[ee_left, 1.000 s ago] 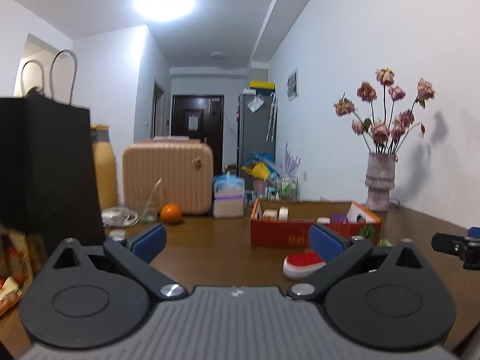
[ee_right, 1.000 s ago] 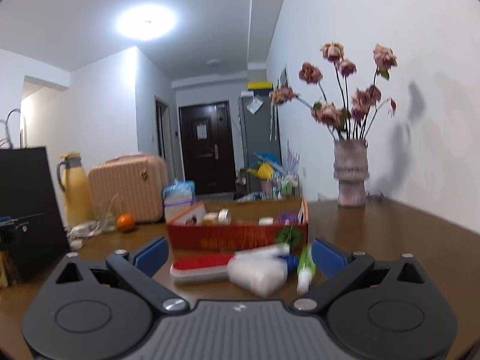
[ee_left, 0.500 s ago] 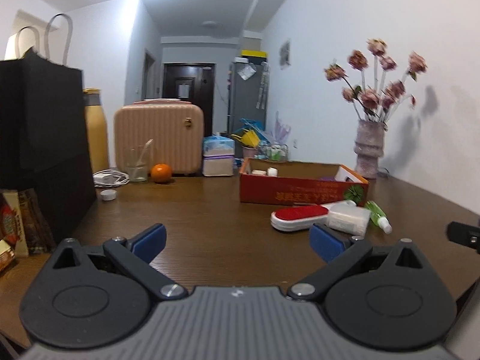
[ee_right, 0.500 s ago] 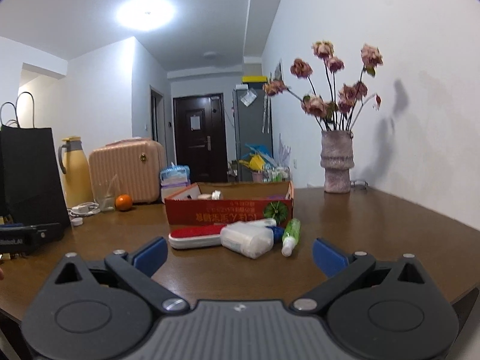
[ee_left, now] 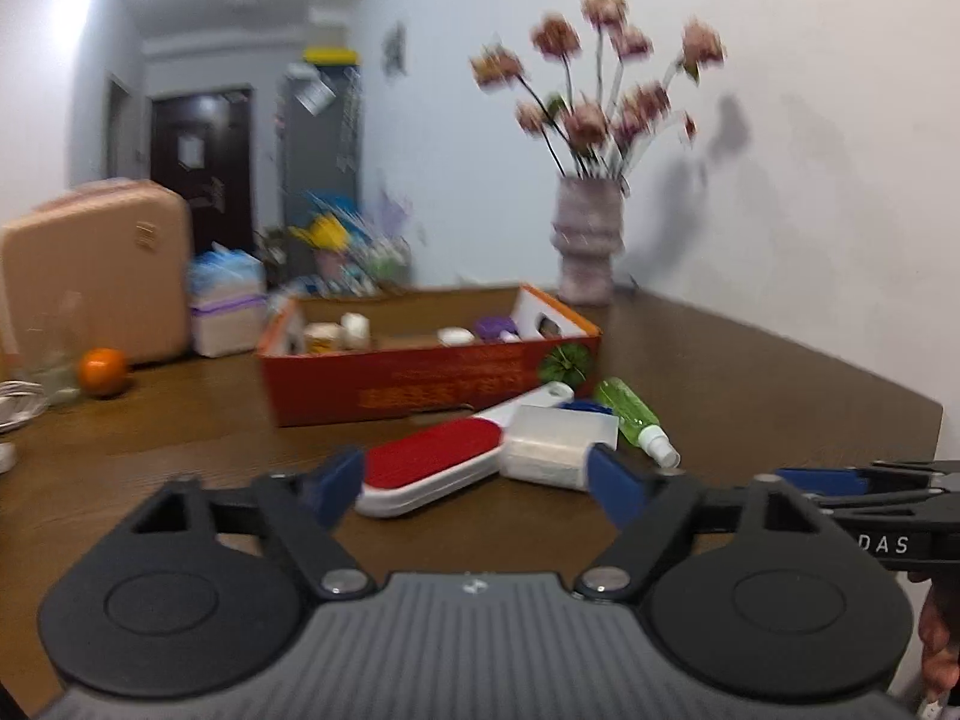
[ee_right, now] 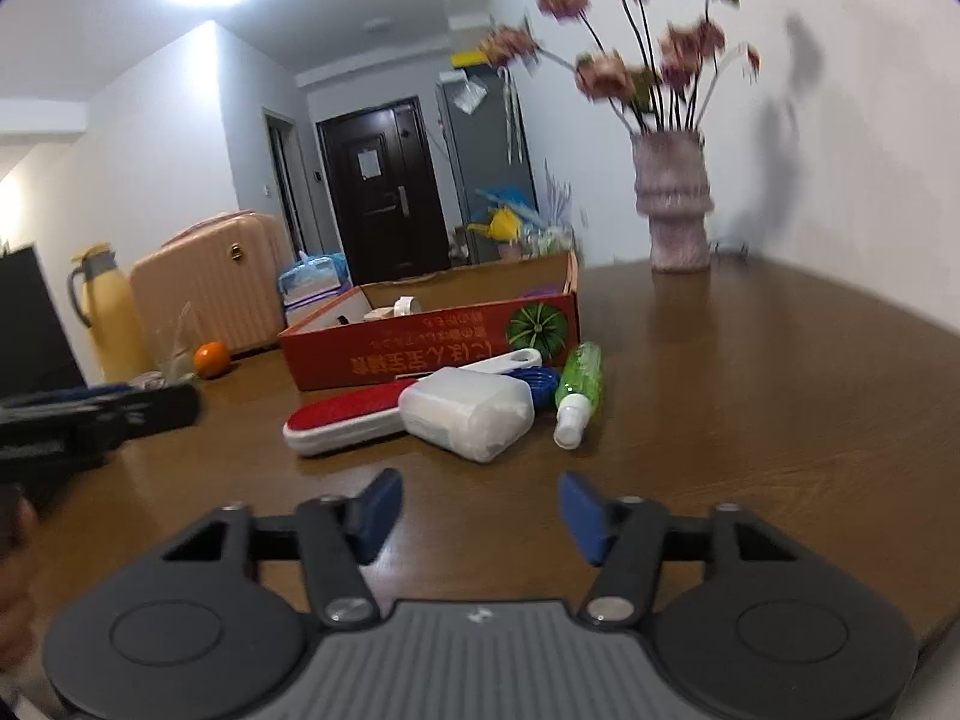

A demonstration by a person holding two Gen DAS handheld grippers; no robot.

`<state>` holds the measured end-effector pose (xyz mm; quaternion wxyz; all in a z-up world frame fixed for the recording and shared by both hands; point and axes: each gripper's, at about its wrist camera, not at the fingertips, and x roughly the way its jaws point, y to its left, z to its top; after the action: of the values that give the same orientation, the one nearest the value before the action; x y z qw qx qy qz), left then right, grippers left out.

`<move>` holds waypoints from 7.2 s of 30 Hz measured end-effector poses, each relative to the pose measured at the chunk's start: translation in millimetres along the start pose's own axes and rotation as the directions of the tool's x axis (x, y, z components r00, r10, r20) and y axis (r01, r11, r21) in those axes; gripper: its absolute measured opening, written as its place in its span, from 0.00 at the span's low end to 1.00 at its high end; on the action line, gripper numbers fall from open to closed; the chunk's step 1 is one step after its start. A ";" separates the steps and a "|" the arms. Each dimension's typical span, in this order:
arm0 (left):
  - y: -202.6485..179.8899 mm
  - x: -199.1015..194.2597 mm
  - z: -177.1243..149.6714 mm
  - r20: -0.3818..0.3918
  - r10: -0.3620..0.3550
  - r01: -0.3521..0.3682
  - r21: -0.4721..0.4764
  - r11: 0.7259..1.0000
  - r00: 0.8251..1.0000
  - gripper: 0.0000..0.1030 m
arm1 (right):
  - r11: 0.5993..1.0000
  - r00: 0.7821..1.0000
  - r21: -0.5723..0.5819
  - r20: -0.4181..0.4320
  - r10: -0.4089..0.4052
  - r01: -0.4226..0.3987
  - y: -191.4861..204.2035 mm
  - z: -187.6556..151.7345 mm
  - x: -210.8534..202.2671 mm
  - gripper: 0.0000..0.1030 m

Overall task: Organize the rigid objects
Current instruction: 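Grasp the white tissue pack with the left gripper while the right also grips it, then carry the tissue pack into the box and release it, then withdraw both tools from the box back over the table, then grasp the blue cap with the left gripper while the right grasps the green spray bottle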

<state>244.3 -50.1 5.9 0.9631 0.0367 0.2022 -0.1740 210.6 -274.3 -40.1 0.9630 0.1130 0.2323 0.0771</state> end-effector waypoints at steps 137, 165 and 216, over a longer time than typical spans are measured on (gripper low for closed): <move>7.9 -134.8 -36.3 0.448 0.371 -0.371 -0.091 0.924 0.813 1.00 | 0.991 0.898 -0.125 0.439 0.020 0.039 50.1 37.6 -21.4 0.88; -10.5 -170.8 -94.2 0.420 0.355 -0.333 -0.128 0.934 0.835 1.00 | 0.982 0.906 -0.170 0.423 -0.007 0.087 54.3 -76.0 -113.2 1.00; -80.8 238.7 32.6 -0.269 -0.161 0.163 -0.013 0.986 0.950 0.75 | 0.997 0.965 0.067 -0.254 0.059 -0.043 -132.0 91.0 178.7 0.29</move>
<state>433.1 -206.8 -60.3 0.9090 0.0478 0.3324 -0.2468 422.9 -381.9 -71.6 0.9188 0.1373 0.3537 0.1085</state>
